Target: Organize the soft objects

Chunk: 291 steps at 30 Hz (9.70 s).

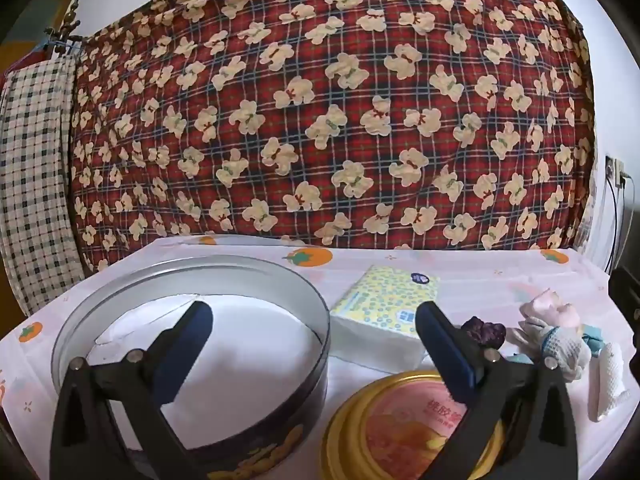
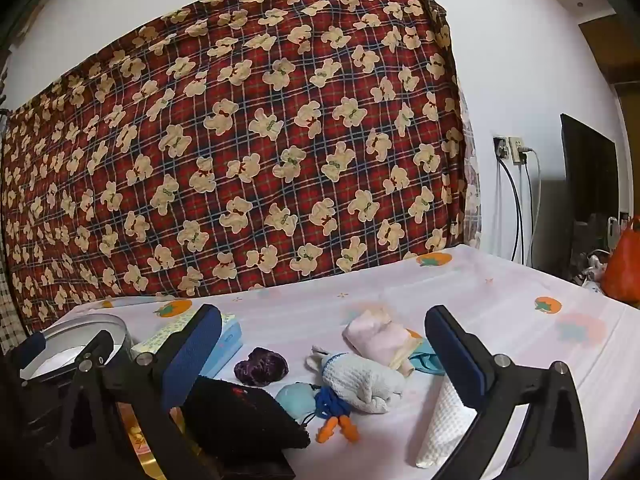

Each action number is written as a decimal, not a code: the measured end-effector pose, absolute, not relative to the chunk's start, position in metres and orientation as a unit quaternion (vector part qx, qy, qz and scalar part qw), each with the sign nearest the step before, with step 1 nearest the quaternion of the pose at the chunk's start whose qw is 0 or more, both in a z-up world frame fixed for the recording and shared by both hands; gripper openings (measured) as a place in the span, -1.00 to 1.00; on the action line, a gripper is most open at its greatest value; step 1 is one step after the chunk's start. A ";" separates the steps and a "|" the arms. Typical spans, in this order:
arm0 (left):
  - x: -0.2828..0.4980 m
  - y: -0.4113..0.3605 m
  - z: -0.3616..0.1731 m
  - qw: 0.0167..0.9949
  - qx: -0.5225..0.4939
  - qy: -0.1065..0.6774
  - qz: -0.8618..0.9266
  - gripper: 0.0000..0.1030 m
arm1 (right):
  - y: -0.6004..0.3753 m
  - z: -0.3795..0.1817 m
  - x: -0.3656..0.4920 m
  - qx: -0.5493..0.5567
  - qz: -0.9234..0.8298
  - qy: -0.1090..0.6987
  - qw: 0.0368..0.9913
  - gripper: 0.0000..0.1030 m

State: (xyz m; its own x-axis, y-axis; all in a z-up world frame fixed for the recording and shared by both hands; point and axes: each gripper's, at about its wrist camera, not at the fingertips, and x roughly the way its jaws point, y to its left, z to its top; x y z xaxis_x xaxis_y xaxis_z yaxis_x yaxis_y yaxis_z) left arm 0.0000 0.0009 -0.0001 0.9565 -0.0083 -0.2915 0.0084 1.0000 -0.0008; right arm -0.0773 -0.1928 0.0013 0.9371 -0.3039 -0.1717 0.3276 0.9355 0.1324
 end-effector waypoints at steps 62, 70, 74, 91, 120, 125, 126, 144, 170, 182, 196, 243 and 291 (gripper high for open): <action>-0.006 -0.005 -0.001 0.988 0.009 0.150 -0.026 0.99 | -0.190 0.001 -0.078 0.078 -0.159 0.069 0.982 0.99; -0.007 -0.009 -0.006 0.987 0.013 0.158 -0.029 0.99 | -0.193 0.002 -0.078 0.088 -0.148 0.075 0.982 0.99; -0.013 -0.018 -0.016 0.984 0.025 0.172 -0.048 0.99 | -0.205 0.014 -0.084 0.102 -0.136 0.069 0.983 0.99; -0.023 -0.046 -0.014 0.962 0.060 0.236 -0.124 0.79 | -0.280 -0.023 -0.108 0.114 -0.160 0.209 0.958 0.36; -0.007 -0.086 -0.013 0.929 0.092 0.290 -0.210 0.63 | -0.316 -0.048 -0.068 0.143 -0.127 0.314 0.930 -0.58; 0.006 -0.106 -0.021 0.915 0.096 0.314 -0.232 0.63 | -0.323 -0.048 -0.068 0.170 -0.121 0.310 0.928 -0.58; 0.008 -0.111 -0.023 0.914 0.101 0.319 -0.231 0.62 | -0.325 -0.048 -0.068 0.178 -0.120 0.311 0.926 -0.58; 0.037 -0.128 -0.029 0.883 0.065 0.368 -0.284 -0.81 | -0.332 -0.052 -0.069 0.215 -0.116 0.306 0.920 -0.57; -0.016 -0.101 0.003 0.889 0.008 0.300 -0.345 -0.81 | -0.281 -0.020 -0.104 0.165 -0.114 0.242 0.949 -0.58; -0.029 -0.048 0.021 0.915 0.009 0.266 -0.302 -0.81 | -0.224 0.006 -0.106 0.142 -0.063 0.223 0.962 -0.57; -0.022 0.059 0.030 0.953 -0.011 0.239 -0.188 -0.81 | -0.121 0.026 -0.080 0.116 0.049 0.208 0.970 -0.57; 0.049 0.175 -0.018 0.950 -0.017 0.307 0.048 -0.51 | 0.033 -0.018 0.058 0.050 0.187 0.259 0.946 0.30; 0.017 -0.018 0.041 0.941 0.074 0.275 -0.181 0.99 | -0.198 -0.038 -0.052 0.108 -0.029 0.329 0.938 0.51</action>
